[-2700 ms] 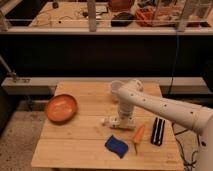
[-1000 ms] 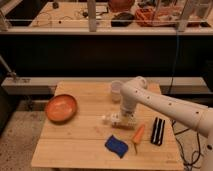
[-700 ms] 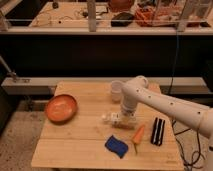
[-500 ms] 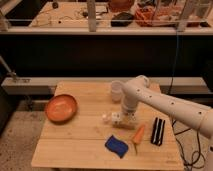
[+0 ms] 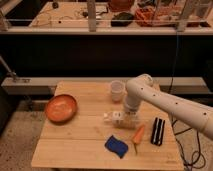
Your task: Stand the bottle upright
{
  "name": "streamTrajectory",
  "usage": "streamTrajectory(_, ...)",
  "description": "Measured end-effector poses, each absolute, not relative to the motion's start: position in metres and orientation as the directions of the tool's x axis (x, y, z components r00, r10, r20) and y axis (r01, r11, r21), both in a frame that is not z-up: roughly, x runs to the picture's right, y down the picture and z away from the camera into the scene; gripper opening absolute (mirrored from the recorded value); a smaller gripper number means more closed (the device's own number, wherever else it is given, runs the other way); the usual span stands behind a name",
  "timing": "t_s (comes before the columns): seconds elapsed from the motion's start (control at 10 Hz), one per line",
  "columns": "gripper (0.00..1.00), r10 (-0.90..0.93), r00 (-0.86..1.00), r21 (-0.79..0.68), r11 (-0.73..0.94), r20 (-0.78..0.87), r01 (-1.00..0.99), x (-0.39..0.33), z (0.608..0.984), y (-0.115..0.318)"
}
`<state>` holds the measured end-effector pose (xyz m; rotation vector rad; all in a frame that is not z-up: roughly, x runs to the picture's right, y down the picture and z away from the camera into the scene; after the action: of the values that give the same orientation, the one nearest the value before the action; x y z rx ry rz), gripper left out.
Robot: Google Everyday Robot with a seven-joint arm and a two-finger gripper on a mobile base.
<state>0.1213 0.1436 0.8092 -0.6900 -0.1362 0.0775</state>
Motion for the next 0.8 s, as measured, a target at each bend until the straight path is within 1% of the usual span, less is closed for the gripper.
streamTrajectory(0.5,0.17,0.125,0.983,-0.627,0.779,0.137,-0.011,0.127,0.797,0.131)
streamTrajectory(0.6,0.16,0.124,0.982,-0.628,0.778,0.142,-0.008,0.128,0.795,0.131)
streamTrajectory(0.7,0.08,0.124,0.98,-0.622,0.783,0.154,-0.001,0.126,0.793,0.127)
streamTrajectory(0.8,0.04,0.126,0.979,-0.619,0.785,0.163,0.002,0.127,0.789,0.124)
